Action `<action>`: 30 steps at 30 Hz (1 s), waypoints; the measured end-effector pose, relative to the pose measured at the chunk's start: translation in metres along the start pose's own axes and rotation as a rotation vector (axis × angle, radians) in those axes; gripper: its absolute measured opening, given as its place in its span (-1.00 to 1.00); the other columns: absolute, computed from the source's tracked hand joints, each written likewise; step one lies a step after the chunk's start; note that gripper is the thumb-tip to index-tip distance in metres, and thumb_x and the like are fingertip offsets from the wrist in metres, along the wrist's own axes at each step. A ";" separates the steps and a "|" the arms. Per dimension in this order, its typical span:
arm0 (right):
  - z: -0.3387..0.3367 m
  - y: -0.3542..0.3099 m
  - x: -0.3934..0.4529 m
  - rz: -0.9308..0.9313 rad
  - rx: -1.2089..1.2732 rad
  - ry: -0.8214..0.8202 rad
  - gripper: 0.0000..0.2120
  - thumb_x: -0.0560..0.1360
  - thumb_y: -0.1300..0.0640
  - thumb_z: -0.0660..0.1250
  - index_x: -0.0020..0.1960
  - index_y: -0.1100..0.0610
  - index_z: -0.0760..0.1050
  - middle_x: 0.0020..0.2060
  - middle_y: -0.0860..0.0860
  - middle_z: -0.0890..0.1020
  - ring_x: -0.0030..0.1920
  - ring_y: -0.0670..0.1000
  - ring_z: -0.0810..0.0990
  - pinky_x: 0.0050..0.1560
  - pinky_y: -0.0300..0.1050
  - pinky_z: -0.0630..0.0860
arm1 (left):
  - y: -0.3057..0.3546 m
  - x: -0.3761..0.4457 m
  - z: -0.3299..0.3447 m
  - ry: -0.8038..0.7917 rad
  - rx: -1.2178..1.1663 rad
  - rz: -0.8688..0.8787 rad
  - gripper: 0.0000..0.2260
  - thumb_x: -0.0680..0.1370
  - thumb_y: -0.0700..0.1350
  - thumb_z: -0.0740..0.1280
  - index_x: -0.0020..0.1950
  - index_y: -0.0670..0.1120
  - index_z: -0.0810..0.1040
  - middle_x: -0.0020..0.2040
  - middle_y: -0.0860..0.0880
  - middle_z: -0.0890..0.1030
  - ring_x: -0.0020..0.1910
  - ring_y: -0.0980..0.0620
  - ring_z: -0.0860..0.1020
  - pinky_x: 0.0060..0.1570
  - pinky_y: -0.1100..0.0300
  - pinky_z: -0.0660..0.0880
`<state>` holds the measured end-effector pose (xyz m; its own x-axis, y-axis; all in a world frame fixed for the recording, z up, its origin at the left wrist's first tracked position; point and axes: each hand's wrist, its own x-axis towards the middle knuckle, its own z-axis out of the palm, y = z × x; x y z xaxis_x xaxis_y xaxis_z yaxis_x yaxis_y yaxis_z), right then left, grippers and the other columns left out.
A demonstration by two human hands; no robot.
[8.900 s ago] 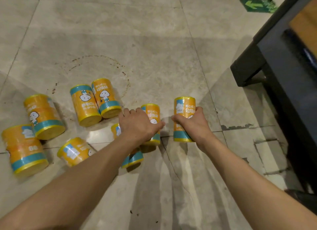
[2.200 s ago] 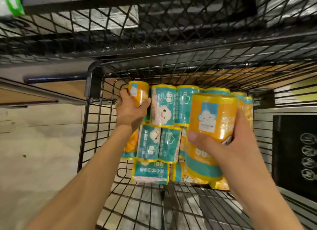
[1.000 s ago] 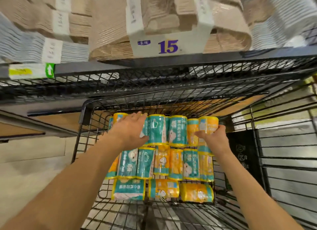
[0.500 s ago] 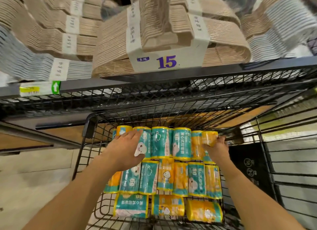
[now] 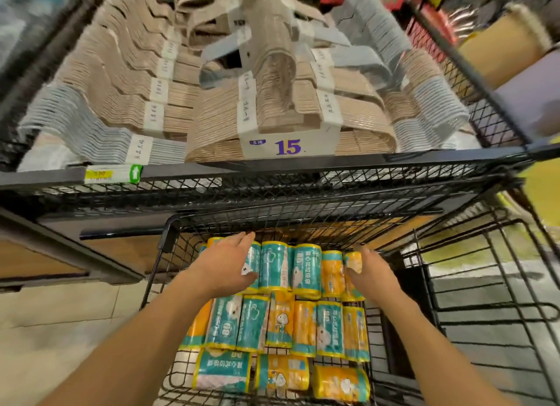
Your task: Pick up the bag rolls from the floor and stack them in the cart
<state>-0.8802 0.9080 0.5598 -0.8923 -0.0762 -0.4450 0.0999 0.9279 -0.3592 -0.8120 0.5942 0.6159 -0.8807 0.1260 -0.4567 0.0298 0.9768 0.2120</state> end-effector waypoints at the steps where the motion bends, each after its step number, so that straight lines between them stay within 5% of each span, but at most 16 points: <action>1: -0.010 -0.008 -0.012 -0.046 -0.063 -0.028 -0.39 0.59 -0.06 0.34 0.56 0.06 0.24 0.47 0.08 0.39 0.46 0.12 0.37 0.37 0.05 0.40 | 0.005 -0.005 -0.011 0.022 0.004 0.012 -0.20 0.60 0.22 0.25 0.66 -0.08 -0.08 0.65 -0.09 0.09 0.61 -0.07 0.11 0.55 0.03 0.17; 6: -0.063 -0.060 -0.077 -0.296 -0.336 -0.035 -0.28 0.57 -0.32 0.21 0.60 0.03 0.21 0.56 0.03 0.31 0.56 0.06 0.25 0.52 0.01 0.26 | 0.023 -0.043 -0.059 0.097 0.052 0.032 -0.18 0.59 0.26 0.25 0.66 -0.09 -0.06 0.65 -0.10 0.09 0.62 -0.07 0.09 0.56 0.03 0.12; 16: -0.116 -0.172 -0.163 -0.515 -0.368 0.051 -0.18 0.56 -0.39 0.14 0.66 0.01 0.01 0.64 0.07 0.10 0.63 0.12 0.04 0.60 0.13 0.05 | 0.000 -0.155 -0.123 0.306 0.028 -0.067 -0.21 0.60 0.29 0.19 0.66 -0.07 -0.06 0.65 -0.07 0.08 0.62 -0.05 0.09 0.56 0.02 0.13; 30: -0.095 -0.341 -0.267 -1.208 -0.535 -0.071 -0.09 0.50 -0.50 0.08 0.62 0.09 0.15 0.56 0.11 0.30 0.53 0.15 0.29 0.47 0.09 0.29 | -0.031 -0.420 -0.064 0.599 -0.169 -0.764 -0.23 0.58 0.28 0.23 0.65 -0.06 0.05 0.62 -0.06 0.19 0.58 -0.05 0.19 0.52 0.02 0.23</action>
<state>-0.7178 0.6467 0.8788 -0.2699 -0.9550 -0.1232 -0.9361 0.2902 -0.1986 -0.4731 0.5000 0.8562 -0.7305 -0.6826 -0.0191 -0.6736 0.7157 0.1841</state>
